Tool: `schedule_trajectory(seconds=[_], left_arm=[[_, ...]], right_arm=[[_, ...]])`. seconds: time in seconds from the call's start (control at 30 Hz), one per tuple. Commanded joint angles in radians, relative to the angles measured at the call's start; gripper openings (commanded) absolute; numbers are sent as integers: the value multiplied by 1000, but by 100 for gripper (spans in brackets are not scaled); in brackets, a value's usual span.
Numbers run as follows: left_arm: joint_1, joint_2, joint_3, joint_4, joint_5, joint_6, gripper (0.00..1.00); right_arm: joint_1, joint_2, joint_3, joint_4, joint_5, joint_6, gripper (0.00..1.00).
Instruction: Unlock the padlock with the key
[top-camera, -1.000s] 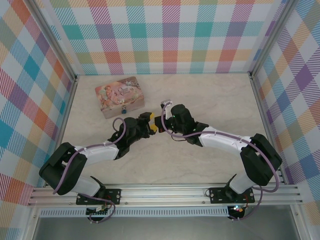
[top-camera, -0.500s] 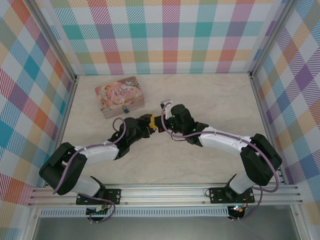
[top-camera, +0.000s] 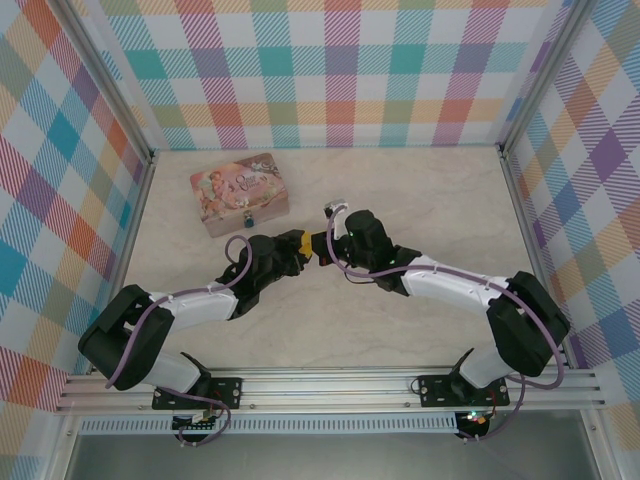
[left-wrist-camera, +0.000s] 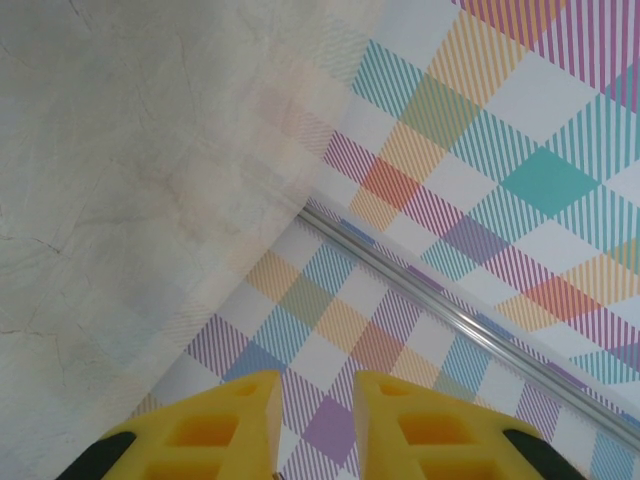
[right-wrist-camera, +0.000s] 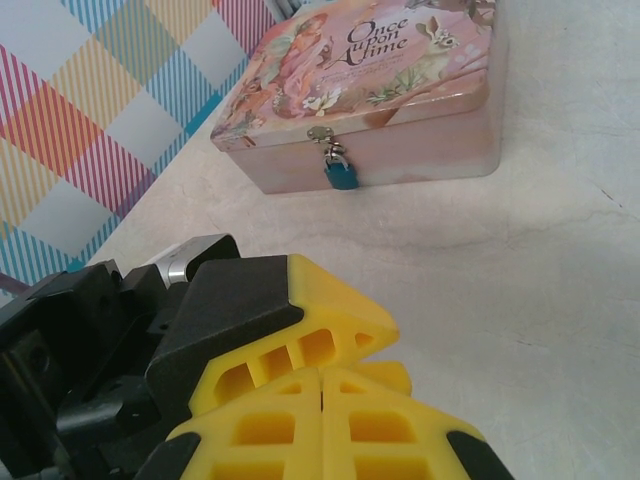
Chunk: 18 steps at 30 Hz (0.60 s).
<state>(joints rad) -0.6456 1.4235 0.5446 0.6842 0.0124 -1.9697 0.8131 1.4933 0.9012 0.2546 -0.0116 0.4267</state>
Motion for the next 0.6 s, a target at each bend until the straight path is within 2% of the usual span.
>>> schedule_trajectory(seconds=[0.0,0.13,0.43,0.57], left_arm=[[-11,-21,-11,26,-14,-337,23],[-11,-18,-9,28,-14,-335,19],[-11,-3,-8,60,-25,-295,3],[-10,-15,12,41,-53,-173,0]], right_arm=[[8,-25,-18,32,4,15,0],[8,-19,-18,33,1,19,0],[6,-37,-24,24,18,31,0],[-35,-101,-66,41,-41,68,13]])
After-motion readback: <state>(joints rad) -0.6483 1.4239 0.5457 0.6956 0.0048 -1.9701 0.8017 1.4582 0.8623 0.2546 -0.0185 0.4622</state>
